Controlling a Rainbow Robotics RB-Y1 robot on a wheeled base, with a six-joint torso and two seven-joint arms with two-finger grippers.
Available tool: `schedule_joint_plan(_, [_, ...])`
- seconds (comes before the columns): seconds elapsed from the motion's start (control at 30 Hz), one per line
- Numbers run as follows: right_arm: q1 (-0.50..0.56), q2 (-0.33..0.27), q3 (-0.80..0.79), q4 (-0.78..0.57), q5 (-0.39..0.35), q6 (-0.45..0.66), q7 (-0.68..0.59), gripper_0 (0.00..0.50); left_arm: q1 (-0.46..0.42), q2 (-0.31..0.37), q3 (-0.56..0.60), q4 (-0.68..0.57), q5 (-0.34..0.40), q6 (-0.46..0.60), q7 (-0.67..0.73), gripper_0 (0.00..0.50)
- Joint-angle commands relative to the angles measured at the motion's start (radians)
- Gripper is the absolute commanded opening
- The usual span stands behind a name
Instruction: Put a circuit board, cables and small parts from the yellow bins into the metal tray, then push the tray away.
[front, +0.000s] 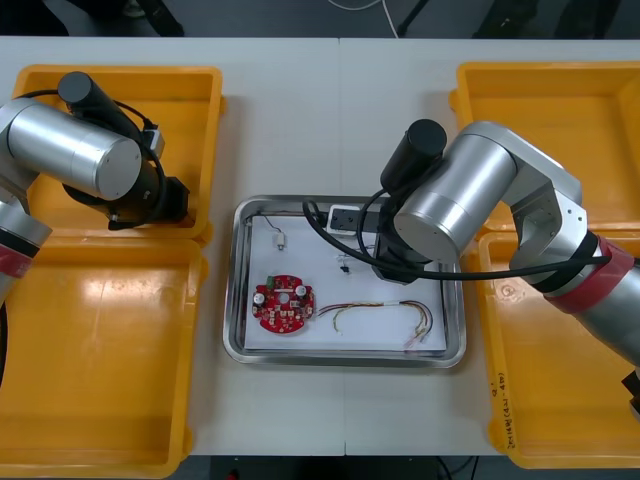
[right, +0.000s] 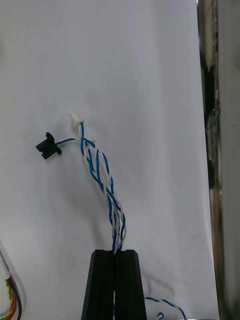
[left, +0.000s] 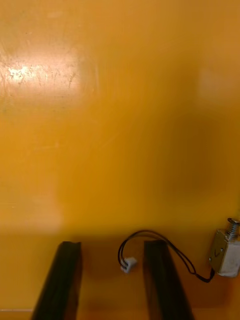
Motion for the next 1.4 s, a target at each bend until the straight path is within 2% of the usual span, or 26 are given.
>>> schedule_joint_plan(0.03, [0.005,0.011,0.026,-0.013,0.018,-0.010,-0.037,0.001,0.009,-0.011,-0.013,-0.009,-0.013,-0.013,-0.063,0.000])
schedule_joint_plan(0.13, [0.008,0.011,0.032,-0.013,0.029,-0.012,-0.045,0.084,0.009,-0.011,-0.015,-0.009,-0.013,-0.013,-0.063,0.000])
schedule_joint_plan(0.2, [0.008,0.011,0.032,-0.013,0.034,-0.013,-0.051,0.219,0.010,-0.011,-0.015,-0.009,-0.013,-0.015,-0.063,0.000])
schedule_joint_plan(0.23, [0.008,0.011,0.032,-0.013,0.034,-0.013,-0.053,0.363,0.010,-0.011,-0.015,-0.009,-0.014,-0.015,-0.063,0.000])
schedule_joint_plan(0.3, [0.008,0.011,0.032,-0.013,0.034,-0.013,-0.054,0.500,0.010,-0.011,-0.013,-0.009,-0.014,-0.015,-0.063,0.000])
schedule_joint_plan(0.8, [-0.007,0.017,0.029,-0.039,0.046,0.016,-0.079,0.500,0.010,0.000,0.056,0.007,-0.025,-0.015,-0.095,0.000])
schedule_joint_plan(1.1, [-0.062,0.055,-0.041,-0.079,0.031,0.195,-0.099,0.500,-0.002,0.009,0.099,0.039,-0.028,-0.013,-0.133,0.000])
schedule_joint_plan(1.3, [-0.090,0.069,-0.130,-0.097,-0.031,0.299,-0.128,0.500,-0.026,0.009,0.131,0.099,-0.033,-0.015,-0.196,0.000])
schedule_joint_plan(1.4, [-0.098,0.069,-0.169,-0.123,-0.069,0.350,-0.189,0.500,-0.034,0.009,0.154,0.120,-0.033,-0.016,-0.230,0.000])
